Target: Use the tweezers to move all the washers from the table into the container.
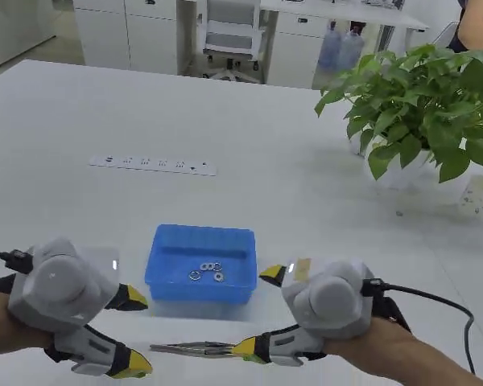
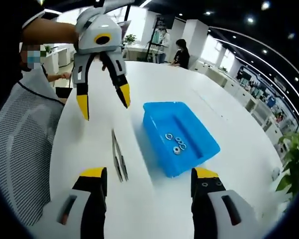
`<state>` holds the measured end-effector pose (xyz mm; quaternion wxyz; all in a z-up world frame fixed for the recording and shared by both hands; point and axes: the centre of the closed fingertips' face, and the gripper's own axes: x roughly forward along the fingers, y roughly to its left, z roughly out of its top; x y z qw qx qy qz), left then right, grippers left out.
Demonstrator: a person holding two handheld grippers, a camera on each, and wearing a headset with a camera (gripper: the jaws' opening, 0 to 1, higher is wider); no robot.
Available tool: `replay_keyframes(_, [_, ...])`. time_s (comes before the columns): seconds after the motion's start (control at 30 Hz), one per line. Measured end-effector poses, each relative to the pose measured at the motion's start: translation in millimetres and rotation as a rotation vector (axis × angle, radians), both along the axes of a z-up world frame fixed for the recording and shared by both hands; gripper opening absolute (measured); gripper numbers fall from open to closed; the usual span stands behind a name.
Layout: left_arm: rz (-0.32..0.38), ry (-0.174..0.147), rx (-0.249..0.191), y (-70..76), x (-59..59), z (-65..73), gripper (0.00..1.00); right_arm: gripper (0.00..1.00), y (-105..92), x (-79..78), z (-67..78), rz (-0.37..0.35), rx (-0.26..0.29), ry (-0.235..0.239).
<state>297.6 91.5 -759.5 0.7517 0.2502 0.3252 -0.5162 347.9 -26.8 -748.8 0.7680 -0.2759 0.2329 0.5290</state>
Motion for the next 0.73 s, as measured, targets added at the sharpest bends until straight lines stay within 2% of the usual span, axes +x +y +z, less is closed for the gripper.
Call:
replay_keyframes(0.07, [0.028,-0.011,-0.026,2.6,2.2,6.1,0.64,0.75,-9.6,3.1,4.5,-0.036,0.033,0.017])
replay_keyframes(0.17, [0.046,-0.021,-0.058,2.9,1.7,14.1,0.70,0.80,-25.2,6.0,4.1,-0.071,0.046,0.026])
replay_keyframes(0.47, [0.068,-0.058,-0.134,-2.1,5.6,31.4,0.85,1.00,-50.3,-0.4,1.6,-0.127,0.104,0.076])
replay_keyframes(0.6, [0.069,-0.062,-0.155,-5.1,5.9,36.1,0.92,1.00,-58.7,-2.3,1.2,-0.135,0.114,0.085])
replay_keyframes(0.73, [0.073,-0.076,-0.162,-5.5,8.1,39.0,0.99,1.00,-65.8,-6.7,-4.9,-0.122,0.085,0.087])
